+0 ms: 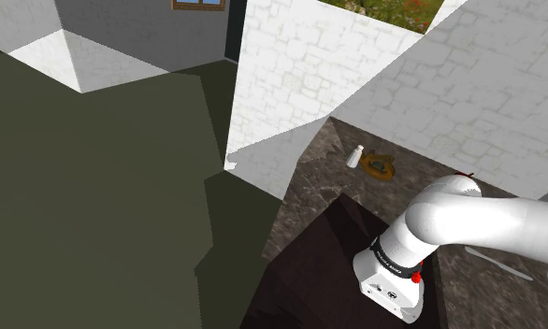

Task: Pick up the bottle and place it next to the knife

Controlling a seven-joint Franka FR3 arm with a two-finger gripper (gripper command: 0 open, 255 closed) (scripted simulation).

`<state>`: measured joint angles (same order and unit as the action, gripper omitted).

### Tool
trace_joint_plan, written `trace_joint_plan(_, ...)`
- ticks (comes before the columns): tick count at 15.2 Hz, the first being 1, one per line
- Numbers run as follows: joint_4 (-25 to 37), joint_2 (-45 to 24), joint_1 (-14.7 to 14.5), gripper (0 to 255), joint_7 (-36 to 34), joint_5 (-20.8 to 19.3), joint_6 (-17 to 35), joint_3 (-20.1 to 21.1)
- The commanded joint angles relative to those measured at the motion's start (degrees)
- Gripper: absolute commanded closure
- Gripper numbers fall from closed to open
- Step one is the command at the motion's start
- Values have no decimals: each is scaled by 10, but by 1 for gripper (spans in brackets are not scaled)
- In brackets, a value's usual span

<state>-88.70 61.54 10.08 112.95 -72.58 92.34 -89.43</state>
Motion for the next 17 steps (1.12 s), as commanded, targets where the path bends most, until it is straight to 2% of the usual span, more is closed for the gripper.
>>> trace_joint_plan(1,-1,0,0,255,-1,-1,1,0)
trace_joint_plan(6,-1,0,0,255,-1,-1,1,-1)
trace_joint_plan(7,-1,0,0,0,-1,-1,1,-1)
trace_joint_plan(12,-1,0,0,0,-1,-1,1,0)
trace_joint_plan(17,27,-29,-5,0,10,27,-39,30)
